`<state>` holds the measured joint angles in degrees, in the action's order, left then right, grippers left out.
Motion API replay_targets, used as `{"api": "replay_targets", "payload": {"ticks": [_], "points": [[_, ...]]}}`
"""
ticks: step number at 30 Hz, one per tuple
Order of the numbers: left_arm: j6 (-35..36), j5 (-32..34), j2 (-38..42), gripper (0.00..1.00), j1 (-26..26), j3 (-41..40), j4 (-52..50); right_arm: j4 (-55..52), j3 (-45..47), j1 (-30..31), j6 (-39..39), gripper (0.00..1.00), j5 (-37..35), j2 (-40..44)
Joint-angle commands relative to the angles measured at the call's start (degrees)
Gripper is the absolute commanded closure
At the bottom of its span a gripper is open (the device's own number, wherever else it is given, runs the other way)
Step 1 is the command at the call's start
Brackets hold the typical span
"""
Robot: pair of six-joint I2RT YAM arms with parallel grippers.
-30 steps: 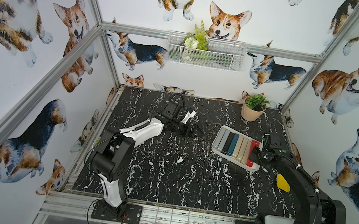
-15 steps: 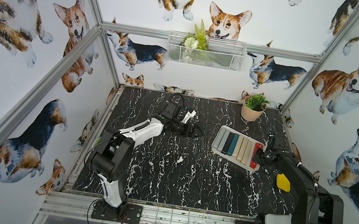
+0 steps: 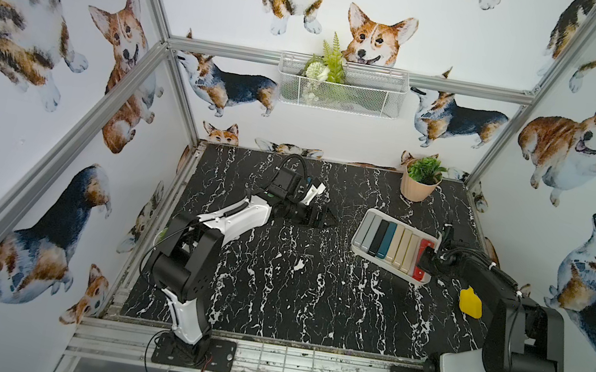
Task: Put the pruning pliers into the storage box
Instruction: Place the pruning pliers in the storage box.
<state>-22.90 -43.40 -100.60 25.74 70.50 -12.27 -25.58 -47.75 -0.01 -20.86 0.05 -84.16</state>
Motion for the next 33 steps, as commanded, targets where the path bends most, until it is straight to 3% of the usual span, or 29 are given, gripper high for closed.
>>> {"api": "replay_targets", "payload": {"ticks": [1,33], "points": [[0.6,-0.6,0.5,0.0,0.0,0.1,1.3,2.4,-0.6,0.0,0.7,1.0,0.0,-1.1],[0.7,-0.7,0.1,0.0,0.0,0.4,0.9,1.0,-4.0,0.0,0.6,1.0,-0.5,-7.3]]}}
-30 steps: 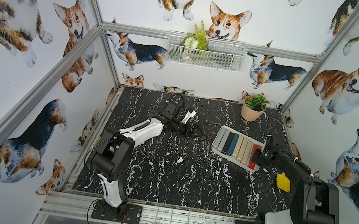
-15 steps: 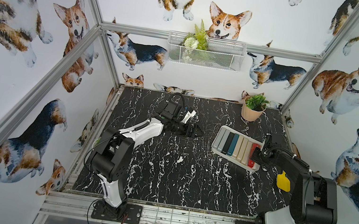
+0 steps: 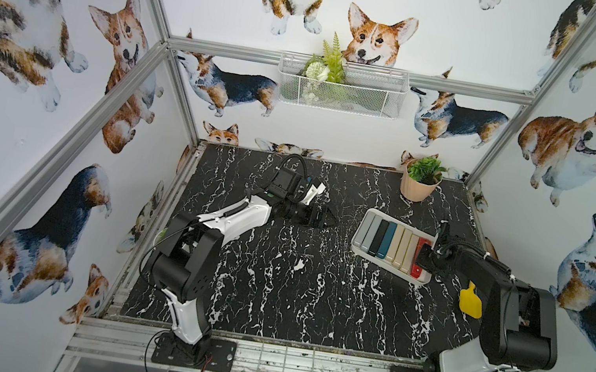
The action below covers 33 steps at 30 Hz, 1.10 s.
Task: Put the pruning pliers into the storage box
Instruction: Place the pruning pliers in the storage box.
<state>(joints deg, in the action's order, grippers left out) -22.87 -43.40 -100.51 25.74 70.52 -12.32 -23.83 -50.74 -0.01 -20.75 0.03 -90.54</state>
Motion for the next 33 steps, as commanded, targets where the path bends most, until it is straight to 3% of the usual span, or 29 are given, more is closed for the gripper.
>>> {"api": "replay_targets", "payload": {"ticks": [1,7,14,18,23,33], "points": [[0.7,-0.8,0.1,0.0,0.0,0.5,1.0,-1.0,-1.3,0.0,0.5,1.0,-0.4,-1.4],[0.7,-0.8,0.2,0.0,-0.1,0.5,0.9,-1.8,-2.1,-0.1,0.5,1.0,-0.5,-2.6],[0.7,-0.8,0.2,0.0,0.0,0.7,0.9,-2.2,-1.9,-0.1,0.4,0.82,-0.9,-2.1],[0.7,-0.9,0.2,0.0,0.0,0.6,0.9,-2.4,-1.8,0.0,0.6,0.8,-1.4,-2.0],[0.7,-1.0,0.2,0.0,-0.1,0.6,1.1,-2.3,-1.6,-0.1,0.6,0.71,-1.4,-1.2],[1.0,-0.5,0.2,0.0,0.0,0.2,1.3,-4.9,-2.7,0.0,1.8,0.52,-0.6,7.5]]}}
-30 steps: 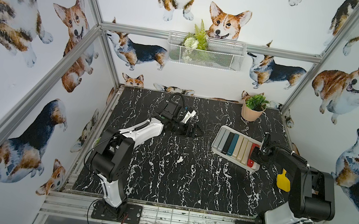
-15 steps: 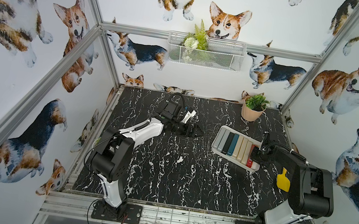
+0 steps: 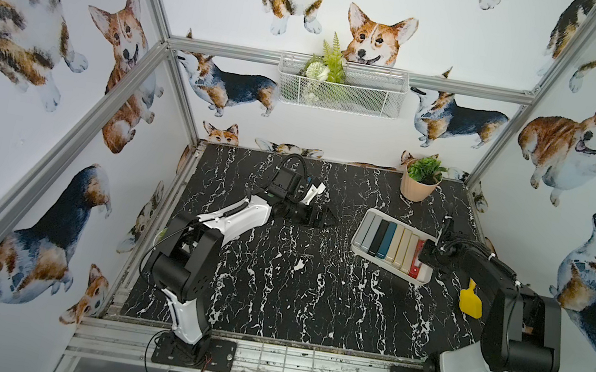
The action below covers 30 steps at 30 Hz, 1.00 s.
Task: Put the pruning pliers into the storage box
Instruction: Place the pruning pliers in the storage box, then reset both arms
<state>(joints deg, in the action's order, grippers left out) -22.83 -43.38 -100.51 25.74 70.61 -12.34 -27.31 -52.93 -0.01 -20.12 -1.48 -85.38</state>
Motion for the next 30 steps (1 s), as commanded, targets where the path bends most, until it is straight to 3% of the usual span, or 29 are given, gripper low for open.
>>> {"api": "replay_targets", "payload": {"ticks": [1,8,9,10,22,30], "points": [[0.9,-0.4,0.3,0.0,0.0,-0.2,1.7,-1.3,-0.4,0.0,1.7,0.5,2.2,3.8],[3.7,1.9,2.6,0.0,-0.1,-2.3,3.1,2.3,3.3,0.0,3.4,0.24,10.6,15.5],[4.5,2.3,2.9,0.0,-0.1,-2.1,2.7,2.2,3.4,-0.1,3.5,0.16,11.2,16.4],[5.6,2.8,3.4,0.0,0.0,-2.1,2.1,1.8,3.2,0.0,3.5,0.01,12.0,17.2],[15.9,12.7,11.6,0.0,-2.7,-0.8,-7.7,3.7,7.4,-0.1,3.8,0.0,17.3,23.3],[18.6,36.8,20.0,0.0,-4.2,-9.3,-6.2,16.9,17.0,0.0,5.3,0.0,10.8,26.8]]}}
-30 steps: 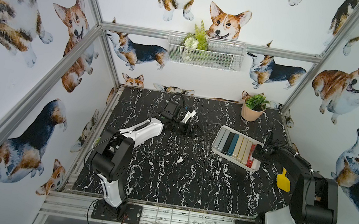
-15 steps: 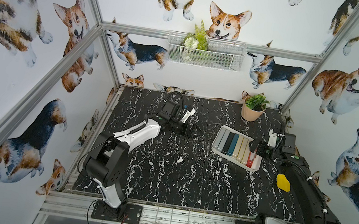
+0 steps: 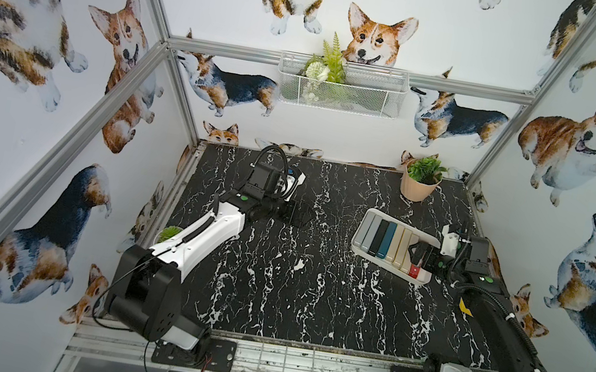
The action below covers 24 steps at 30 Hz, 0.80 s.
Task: Put the pruning pliers into the storage box
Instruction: Reset both arms
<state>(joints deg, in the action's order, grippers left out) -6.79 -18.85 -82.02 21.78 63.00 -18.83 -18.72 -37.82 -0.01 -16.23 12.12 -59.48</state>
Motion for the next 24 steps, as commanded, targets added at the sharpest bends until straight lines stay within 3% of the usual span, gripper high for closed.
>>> {"api": "replay_targets", "payload": {"ticks": [1,5,8,14,18,24], "points": [[2.9,15.5,2.1,0.0,-0.5,-2.6,0.7,9.5,2.8,0.0,2.1,0.0,-3.4,1.1],[6.5,24.2,3.8,0.0,-1.3,-7.7,4.8,13.2,5.5,0.0,4.2,0.0,-7.7,1.0],[9.0,30.8,6.2,0.0,-2.5,-13.5,14.3,17.7,8.0,-0.1,5.1,0.0,-11.1,0.2],[13.2,37.0,7.9,0.0,-6.8,-26.6,32.1,23.0,10.1,-0.1,8.4,0.0,-16.1,-4.3],[10.9,36.8,6.5,0.0,-9.2,-31.2,40.8,33.2,14.2,0.0,8.2,0.0,-17.0,-7.7],[11.2,37.2,0.9,0.0,-9.5,-38.1,58.1,49.5,21.2,-0.1,10.3,0.0,-18.0,-5.1]]}}
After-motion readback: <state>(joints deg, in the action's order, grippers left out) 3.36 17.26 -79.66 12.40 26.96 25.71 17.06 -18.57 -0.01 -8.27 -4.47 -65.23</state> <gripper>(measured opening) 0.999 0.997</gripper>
